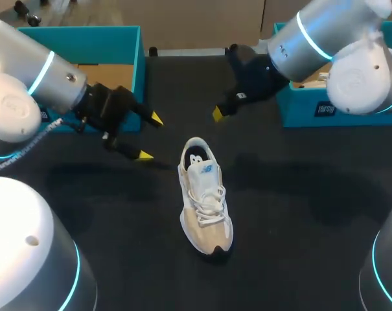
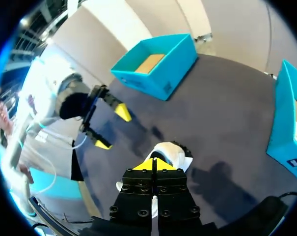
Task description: Take the shoe out of the shoebox, open the shoe tongue, remove and reinsert the insole, then place the shoe into the shoebox
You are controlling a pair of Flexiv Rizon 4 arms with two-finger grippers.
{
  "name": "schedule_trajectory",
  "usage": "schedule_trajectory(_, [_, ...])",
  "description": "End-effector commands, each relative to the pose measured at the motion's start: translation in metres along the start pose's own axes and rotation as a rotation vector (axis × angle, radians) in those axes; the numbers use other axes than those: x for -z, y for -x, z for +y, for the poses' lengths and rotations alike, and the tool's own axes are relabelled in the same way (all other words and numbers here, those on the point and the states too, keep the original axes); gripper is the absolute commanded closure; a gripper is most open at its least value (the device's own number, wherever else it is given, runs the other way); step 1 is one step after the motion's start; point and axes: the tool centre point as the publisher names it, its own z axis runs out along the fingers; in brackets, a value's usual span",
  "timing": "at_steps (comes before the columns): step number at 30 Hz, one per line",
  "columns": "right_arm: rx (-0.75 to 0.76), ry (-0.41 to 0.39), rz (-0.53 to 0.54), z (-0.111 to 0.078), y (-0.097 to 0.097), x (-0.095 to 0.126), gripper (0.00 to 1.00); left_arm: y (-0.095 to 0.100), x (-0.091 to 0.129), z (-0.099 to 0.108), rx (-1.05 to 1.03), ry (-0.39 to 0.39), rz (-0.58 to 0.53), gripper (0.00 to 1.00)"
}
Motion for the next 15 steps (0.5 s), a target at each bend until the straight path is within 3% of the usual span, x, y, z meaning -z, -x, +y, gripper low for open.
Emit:
schedule_trajectory(1, [-0.063,0.041,-0.118,-0.005,-0.008,-0.008,1.0,-0.006,0.021,0.001,-0.004,-0.002,-0.011,0.0])
schedule_trajectory(8, [-0.116,0.012,-0.267,-0.005,-0.014,-0.02,1.0,-0.004,0.04,0.014,0.014,0.018,-0.066,0.0])
schedule_trajectory(15, [-0.16,-0.048,-0.316,-0.005,-0.025,-0.038,1.0,0.007,0.06,0.029,0.031,0.055,-0.133,0.0])
